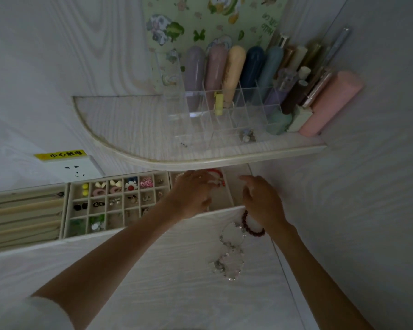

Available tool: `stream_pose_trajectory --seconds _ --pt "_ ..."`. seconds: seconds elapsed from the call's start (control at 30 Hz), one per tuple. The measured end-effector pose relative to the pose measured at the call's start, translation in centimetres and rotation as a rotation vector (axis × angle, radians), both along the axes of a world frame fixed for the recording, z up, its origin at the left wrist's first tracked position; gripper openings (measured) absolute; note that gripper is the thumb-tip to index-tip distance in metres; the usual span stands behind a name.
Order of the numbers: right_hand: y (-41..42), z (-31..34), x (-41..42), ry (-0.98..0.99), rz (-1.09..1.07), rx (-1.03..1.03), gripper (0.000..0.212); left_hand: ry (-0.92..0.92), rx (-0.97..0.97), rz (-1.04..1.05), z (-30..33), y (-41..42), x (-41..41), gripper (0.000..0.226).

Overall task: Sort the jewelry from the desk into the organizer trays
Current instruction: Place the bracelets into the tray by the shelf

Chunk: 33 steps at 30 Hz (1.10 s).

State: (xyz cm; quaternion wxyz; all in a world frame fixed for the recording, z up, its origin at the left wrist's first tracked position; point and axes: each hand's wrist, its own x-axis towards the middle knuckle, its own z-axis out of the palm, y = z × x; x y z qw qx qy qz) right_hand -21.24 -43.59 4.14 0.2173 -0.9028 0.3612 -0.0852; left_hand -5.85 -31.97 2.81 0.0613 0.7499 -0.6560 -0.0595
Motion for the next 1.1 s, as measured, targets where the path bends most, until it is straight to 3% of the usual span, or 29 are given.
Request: stream_pose_trajectory --seconds 0.07,0.17,0.3,0.4,0.5,0.7,0.8,0.87,0.93,1.1 --pt "0.8 1.0 -2.5 -0.024 -0.087 0.03 0.029 0.099 0.047 0.019 0.9 -0.3 -1.7 0.033" --pt "2.1 0.5 -5.8 0.201 -0.109 0.001 0.026 0.199 0.068 -0.009 1.2 -1.0 -3.9 0.03" --pt "3.9 -2.1 -7.2 0.343 -0.102 0.079 0.034 0.344 0.219 -0.07 0.2 -2.0 -5.7 0.034" --pt "4.3 -3.7 -6.9 0.428 -0.131 0.02 0.049 0.343 0.292 -0.104 -0.7 -3.0 -7.0 0.039" --pt "4.0 -5.1 -6.6 0.4 -0.112 -0.08 0.059 0.321 0.304 -0.092 -1.5 -3.7 -7.3 0.041" --pt "3.2 -5.4 -6.8 0.388 -0.04 -0.229 0.053 0.306 0.299 -0.132 -2.0 -3.9 -7.5 0.044" --pt "3.9 -2.4 -7.0 0.349 -0.036 -0.284 0.046 0.317 0.263 -0.152 -1.9 -3.5 -7.1 0.053" --pt "4.0 0.0 -6.7 0.364 -0.023 -0.246 0.029 0.39 0.187 -0.115 -1.6 -2.9 -6.5 0.059" --pt "4.0 1.8 -6.5 0.323 -0.007 -0.181 0.028 0.505 0.128 -0.055 -1.3 -2.3 -5.8 0.059" --pt "4.8 4.8 -5.3 0.169 -0.009 -0.192 0.033 0.777 0.019 0.041 -0.4 -0.9 -4.4 0.025"
